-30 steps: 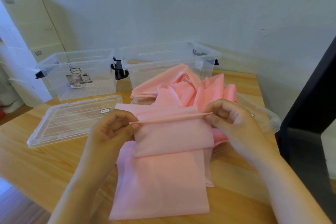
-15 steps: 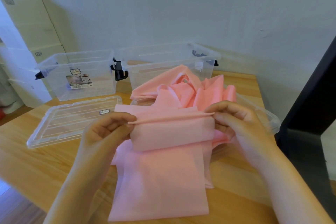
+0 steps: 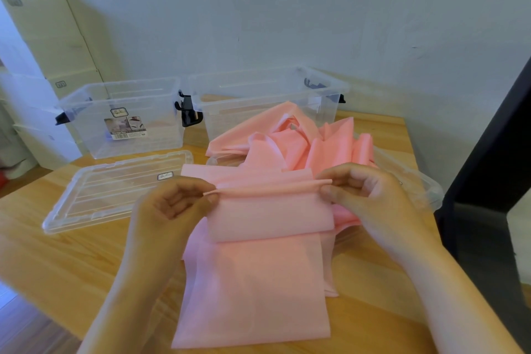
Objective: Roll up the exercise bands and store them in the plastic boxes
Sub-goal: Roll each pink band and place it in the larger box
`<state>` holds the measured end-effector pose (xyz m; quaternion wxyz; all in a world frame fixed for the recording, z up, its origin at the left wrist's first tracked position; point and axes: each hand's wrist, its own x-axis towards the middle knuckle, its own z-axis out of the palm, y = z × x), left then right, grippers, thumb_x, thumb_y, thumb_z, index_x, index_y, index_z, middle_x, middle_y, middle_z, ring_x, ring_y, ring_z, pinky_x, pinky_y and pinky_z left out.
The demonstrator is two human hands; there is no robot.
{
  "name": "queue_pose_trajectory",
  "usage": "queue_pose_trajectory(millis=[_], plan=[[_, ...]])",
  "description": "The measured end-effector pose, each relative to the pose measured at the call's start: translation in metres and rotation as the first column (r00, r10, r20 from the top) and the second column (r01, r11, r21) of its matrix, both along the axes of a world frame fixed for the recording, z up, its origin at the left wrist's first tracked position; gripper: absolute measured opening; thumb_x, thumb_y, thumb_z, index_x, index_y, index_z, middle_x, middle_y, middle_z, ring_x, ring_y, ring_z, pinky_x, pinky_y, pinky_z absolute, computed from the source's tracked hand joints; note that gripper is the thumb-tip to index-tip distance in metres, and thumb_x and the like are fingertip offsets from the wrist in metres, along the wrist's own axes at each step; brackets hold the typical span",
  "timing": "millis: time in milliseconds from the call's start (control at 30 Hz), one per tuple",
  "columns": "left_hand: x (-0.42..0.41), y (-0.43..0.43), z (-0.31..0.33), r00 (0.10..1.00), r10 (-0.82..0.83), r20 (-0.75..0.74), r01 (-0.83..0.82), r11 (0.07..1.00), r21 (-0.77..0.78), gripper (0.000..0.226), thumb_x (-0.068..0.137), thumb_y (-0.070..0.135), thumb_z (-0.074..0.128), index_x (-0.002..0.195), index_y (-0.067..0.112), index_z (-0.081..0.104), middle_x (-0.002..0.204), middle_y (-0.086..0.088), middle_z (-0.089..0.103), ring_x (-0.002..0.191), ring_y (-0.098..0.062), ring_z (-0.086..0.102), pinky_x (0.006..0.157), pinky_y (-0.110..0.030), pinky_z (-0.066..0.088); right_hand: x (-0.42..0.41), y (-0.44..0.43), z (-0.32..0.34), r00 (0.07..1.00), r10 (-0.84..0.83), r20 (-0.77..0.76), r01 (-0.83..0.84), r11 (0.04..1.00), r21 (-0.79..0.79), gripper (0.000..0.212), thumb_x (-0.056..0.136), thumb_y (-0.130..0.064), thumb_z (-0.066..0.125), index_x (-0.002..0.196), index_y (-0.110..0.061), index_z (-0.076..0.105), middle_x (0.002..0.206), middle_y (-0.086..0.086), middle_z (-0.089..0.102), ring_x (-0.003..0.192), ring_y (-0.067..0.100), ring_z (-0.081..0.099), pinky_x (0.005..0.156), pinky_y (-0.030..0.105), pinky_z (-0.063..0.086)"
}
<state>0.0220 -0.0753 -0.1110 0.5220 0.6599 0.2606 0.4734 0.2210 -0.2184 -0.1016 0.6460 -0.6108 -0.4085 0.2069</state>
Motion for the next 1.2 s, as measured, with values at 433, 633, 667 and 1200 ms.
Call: queue_pose_trajectory(millis=[433, 633, 667, 1200], plan=[[-0.0046, 0.0035, -0.0021, 0.984, -0.165, 0.065, 0.171, 0.980, -0.105, 0.017, 0.065, 0.008, 0.071, 0.071, 0.023, 0.076, 0.072, 0.000, 0.068, 0.068, -0.012, 0.064, 0.063, -0.020, 0.054, 0.0012, -0.0048, 0.0041, 0.983, 0.066, -0.170, -0.056, 0.996, 0.064, 0.031, 0.087, 0.005, 0.055, 0.075, -0.017, 0.073, 0.073, -0.002, 0.068, 0.072, 0.007, 0.065, 0.064, 0.016, 0.052], [-0.0044, 0.0011, 0.0012, 0.986, -0.137, 0.092, 0.146, 0.985, -0.094, 0.021, 0.074, 0.011, 0.061, 0.067, 0.022, 0.078, 0.076, 0.001, 0.072, 0.069, -0.012, 0.066, 0.065, -0.021, 0.055, 0.0025, -0.0033, 0.0031, 0.982, 0.075, -0.172, -0.065, 0.996, 0.061, 0.029, 0.088, -0.004, 0.055, 0.072, -0.017, 0.076, 0.079, -0.002, 0.072, 0.076, 0.008, 0.067, 0.066, 0.017, 0.052], [-0.0044, -0.0008, 0.0021, 0.991, -0.117, 0.068, 0.122, 0.990, -0.069, 0.019, 0.076, 0.008, 0.068, 0.068, 0.023, 0.077, 0.076, 0.002, 0.072, 0.070, -0.011, 0.066, 0.066, -0.020, 0.055, 0.0017, -0.0030, 0.0031, 0.987, 0.069, -0.145, -0.061, 0.996, 0.057, 0.021, 0.084, -0.005, 0.060, 0.074, -0.016, 0.075, 0.078, -0.003, 0.071, 0.075, 0.006, 0.066, 0.066, 0.016, 0.052], [0.0023, -0.0061, 0.0017, 0.995, -0.102, -0.009, 0.102, 0.994, -0.029, 0.020, 0.083, 0.008, 0.064, 0.074, 0.024, 0.068, 0.061, -0.003, 0.064, 0.059, -0.013, 0.059, 0.062, -0.020, 0.053, 0.0009, -0.0022, 0.0000, 1.000, 0.029, -0.014, -0.028, 0.999, 0.016, 0.019, 0.087, -0.008, 0.062, 0.081, -0.024, 0.071, 0.067, 0.002, 0.063, 0.070, 0.013, 0.061, 0.067, 0.024, 0.049]])
